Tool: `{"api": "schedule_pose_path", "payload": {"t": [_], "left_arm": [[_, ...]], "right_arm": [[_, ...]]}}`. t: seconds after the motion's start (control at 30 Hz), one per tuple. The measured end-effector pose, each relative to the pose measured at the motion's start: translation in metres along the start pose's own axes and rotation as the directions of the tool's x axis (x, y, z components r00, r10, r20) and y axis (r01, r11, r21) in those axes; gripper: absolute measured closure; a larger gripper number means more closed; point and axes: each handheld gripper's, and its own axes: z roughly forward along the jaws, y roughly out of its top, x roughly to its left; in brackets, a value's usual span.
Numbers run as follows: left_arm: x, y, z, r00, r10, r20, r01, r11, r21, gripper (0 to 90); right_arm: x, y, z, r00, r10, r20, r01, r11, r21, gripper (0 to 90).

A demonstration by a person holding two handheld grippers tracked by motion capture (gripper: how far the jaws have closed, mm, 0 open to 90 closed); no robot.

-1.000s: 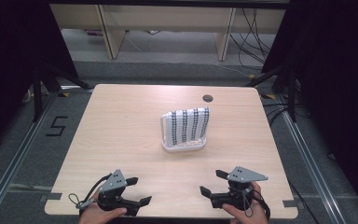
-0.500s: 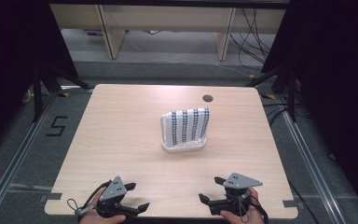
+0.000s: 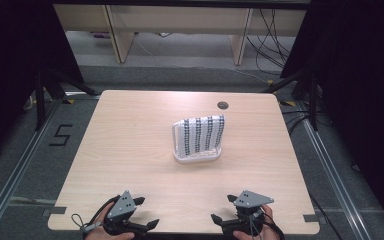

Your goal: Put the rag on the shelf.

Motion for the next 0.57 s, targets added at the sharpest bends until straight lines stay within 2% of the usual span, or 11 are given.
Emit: {"api": "schedule_pose_path", "payload": {"t": [0.07, 0.13, 0.2, 0.23, 0.27, 0.3, 0.37, 0.43, 0.5, 0.53, 0.57], "left_arm": [[-0.0013, -0.0008, 0.0021, 0.9999, -0.011, 0.000, 0.011, 0.9999, -0.005, 15.7], [0.0014, -0.0007, 0.0016, 0.9996, 0.025, -0.010, -0.025, 0.9995, 0.021, 15.7], [0.0010, -0.0008, 0.0013, 0.9998, 0.017, -0.008, -0.017, 0.9997, 0.018, 15.7], [0.0019, -0.0010, 0.0005, 0.9998, 0.017, -0.006, -0.017, 0.9997, 0.018, 15.7], [0.0007, -0.0013, 0.0014, 1.0000, -0.005, 0.003, 0.005, 1.0000, 0.000, 15.7], [0.0012, -0.0015, 0.0018, 1.0000, -0.006, 0.005, 0.006, 1.0000, -0.003, 15.7], [0.0010, -0.0022, 0.0016, 0.9999, -0.015, -0.005, 0.015, 0.9999, -0.003, 15.6], [0.0024, -0.0020, 0.0009, 1.0000, -0.009, -0.003, 0.009, 0.9999, 0.010, 15.7], [0.0024, -0.0020, 0.0016, 0.9998, -0.018, -0.003, 0.018, 0.9998, -0.002, 15.7], [0.0024, -0.0020, 0.0016, 0.9998, -0.018, -0.003, 0.018, 0.9998, -0.002, 15.7], [0.0046, -0.0021, 0.0011, 1.0000, 0.002, -0.010, -0.002, 0.9999, 0.016, 15.7]], "right_arm": [[0.0008, 0.0000, -0.0002, 0.9999, 0.006, -0.013, -0.006, 1.000, 0.000, 16.4], [-0.0003, -0.0001, -0.0006, 1.0000, 0.001, -0.008, -0.001, 1.000, -0.005, 16.4], [0.0000, -0.0002, -0.0008, 0.9999, 0.011, -0.002, -0.011, 1.000, -0.004, 16.3], [-0.0011, -0.0002, -0.0006, 1.0000, -0.001, 0.002, 0.001, 1.000, -0.013, 16.3], [-0.0017, 0.0000, -0.0001, 0.9998, 0.007, -0.020, -0.007, 1.000, -0.012, 16.3], [-0.0015, 0.0001, -0.0002, 0.9999, 0.008, -0.015, -0.008, 1.000, -0.010, 16.3], [-0.0019, 0.0004, 0.0003, 0.9998, 0.002, -0.022, -0.002, 1.000, -0.010, 16.3], [-0.0020, 0.0007, 0.0001, 0.9998, 0.001, -0.019, -0.002, 1.000, -0.009, 16.3], [-0.0004, 0.0003, -0.0008, 0.9993, 0.035, -0.012, -0.035, 0.999, -0.008, 16.3], [-0.0035, 0.0006, -0.0010, 1.0000, -0.004, 0.001, 0.004, 1.000, -0.020, 16.4], [-0.0035, 0.0006, -0.0010, 1.0000, -0.004, 0.001, 0.004, 1.000, -0.020, 16.4]]}}
